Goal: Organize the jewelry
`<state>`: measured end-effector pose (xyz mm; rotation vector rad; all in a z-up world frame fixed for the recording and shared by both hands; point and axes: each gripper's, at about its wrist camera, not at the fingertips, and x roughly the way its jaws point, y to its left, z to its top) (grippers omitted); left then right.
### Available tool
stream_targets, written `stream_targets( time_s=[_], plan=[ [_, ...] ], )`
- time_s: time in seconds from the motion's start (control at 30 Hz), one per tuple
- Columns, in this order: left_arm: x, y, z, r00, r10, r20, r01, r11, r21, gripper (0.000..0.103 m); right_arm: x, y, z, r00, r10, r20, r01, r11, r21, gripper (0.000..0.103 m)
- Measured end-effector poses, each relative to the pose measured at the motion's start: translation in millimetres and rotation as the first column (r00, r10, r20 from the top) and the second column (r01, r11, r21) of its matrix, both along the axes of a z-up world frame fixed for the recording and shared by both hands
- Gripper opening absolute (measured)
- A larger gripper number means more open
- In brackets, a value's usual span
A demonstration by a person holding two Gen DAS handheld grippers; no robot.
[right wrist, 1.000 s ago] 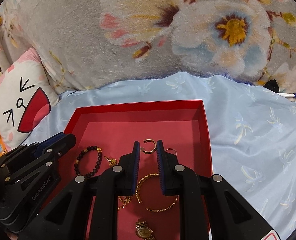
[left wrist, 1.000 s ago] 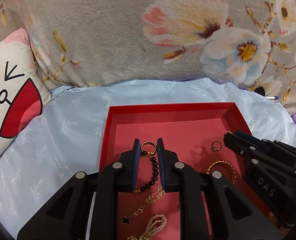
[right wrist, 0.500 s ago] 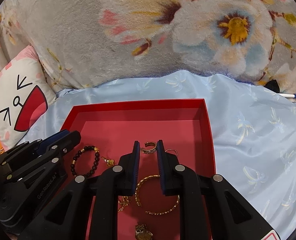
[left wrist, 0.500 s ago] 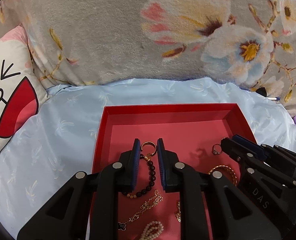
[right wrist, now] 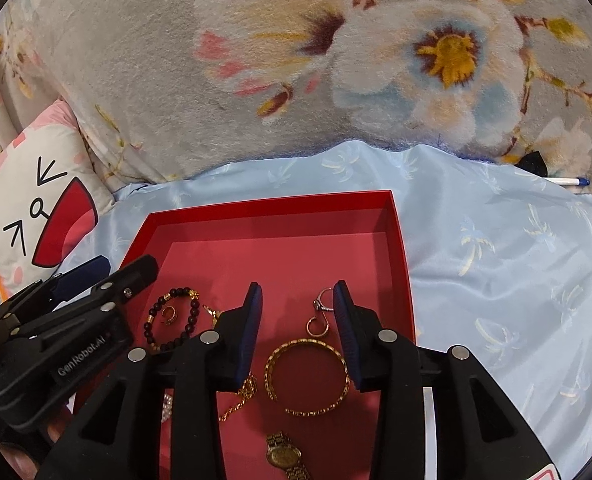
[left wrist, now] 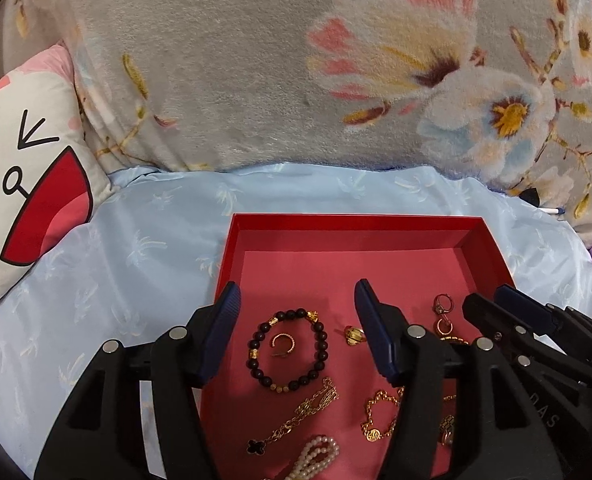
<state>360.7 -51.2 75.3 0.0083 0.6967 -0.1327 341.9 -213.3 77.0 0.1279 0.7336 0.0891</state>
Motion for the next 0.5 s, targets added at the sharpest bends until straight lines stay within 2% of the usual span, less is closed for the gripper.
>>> stream_targets(
  time_s=[0.13, 0.37, 0.5],
  plan=[
    [-15, 3, 5, 1.0, 0.005, 0.027, -0.005, 1.0, 0.025, 0.057, -16, 1, 0, 1.0, -0.004, 0.008, 0.004, 1.0, 0.01, 0.047],
    [-54, 10, 4, 0.999, 0.016, 0.052, -0.017, 1.0, 0.018, 0.058, -59, 15, -5, 0.999, -0.032, 0.038, 0.033, 0.999, -0.04, 0.057],
    [-76, 14, 1, 0.996, 0.036, 0.076, -0.036, 0.999, 0.004, 0.067, -87, 19, -7, 0.995, -0.06, 0.077, 0.065, 0.996, -0.056, 0.065]
  ],
)
